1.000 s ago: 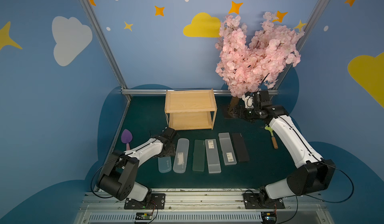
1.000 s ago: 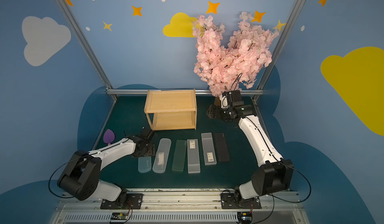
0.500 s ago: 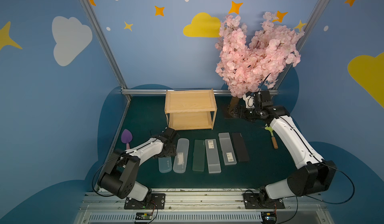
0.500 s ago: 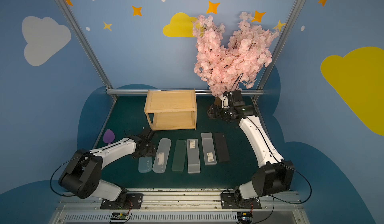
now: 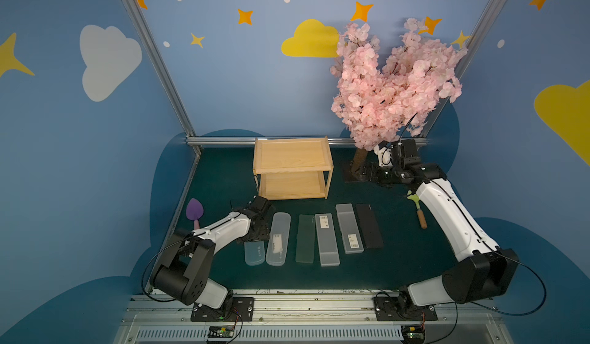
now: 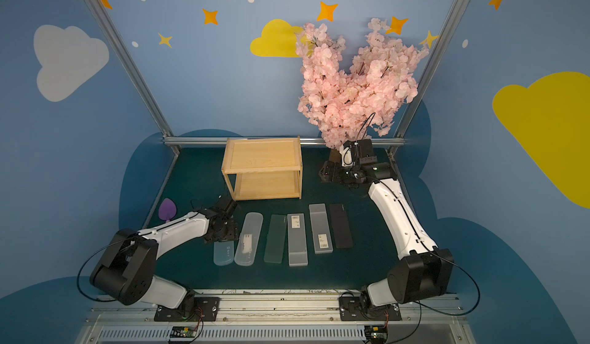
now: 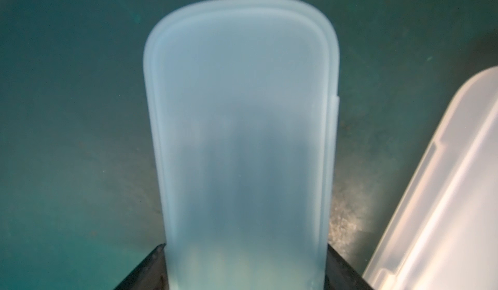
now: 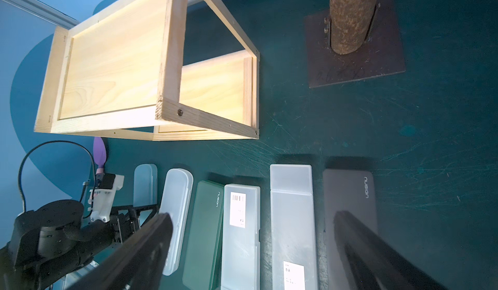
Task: Remove the pencil cases from the shelf
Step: Adjust the pencil case at the center of the board.
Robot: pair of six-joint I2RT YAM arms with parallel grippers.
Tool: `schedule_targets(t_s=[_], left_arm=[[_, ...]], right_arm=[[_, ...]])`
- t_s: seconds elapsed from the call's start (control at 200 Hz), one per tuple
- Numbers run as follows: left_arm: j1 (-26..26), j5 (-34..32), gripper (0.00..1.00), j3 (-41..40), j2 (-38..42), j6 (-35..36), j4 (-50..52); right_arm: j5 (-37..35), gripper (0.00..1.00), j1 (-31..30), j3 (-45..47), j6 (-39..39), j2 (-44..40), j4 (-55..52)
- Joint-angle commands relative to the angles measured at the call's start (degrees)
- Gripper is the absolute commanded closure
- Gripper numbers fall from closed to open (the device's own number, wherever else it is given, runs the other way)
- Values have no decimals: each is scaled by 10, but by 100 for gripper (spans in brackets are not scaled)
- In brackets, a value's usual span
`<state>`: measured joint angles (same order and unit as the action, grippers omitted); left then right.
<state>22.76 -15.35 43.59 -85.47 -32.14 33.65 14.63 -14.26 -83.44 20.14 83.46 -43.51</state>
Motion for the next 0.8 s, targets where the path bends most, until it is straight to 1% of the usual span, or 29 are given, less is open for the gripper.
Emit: schedule_targets(t_s=[0.0,0.095,0.2,0.37,0.466,0.601,0.796], left_arm=[[-2,10,19,12,-3,15,19],[-2,26,17,16,-10,25,18],[-3,39,17,26,-13,35,22],[-3,59,18,41,7,64,25],[-3,46,18,62,16,86,53],[-3,26,18,100,1,115,102],[-11,28,18,104,-21,139,109]], right_arm=[[3,2,4,10,-3,-19,-1],[4,2,5,16,-3,-22,0],[4,2,6,22,-4,-26,-1],[4,2,11,30,-4,-33,-1],[5,2,13,35,-4,-36,0],[9,2,15,42,-2,-37,4],[11,2,16,49,-1,-41,7]])
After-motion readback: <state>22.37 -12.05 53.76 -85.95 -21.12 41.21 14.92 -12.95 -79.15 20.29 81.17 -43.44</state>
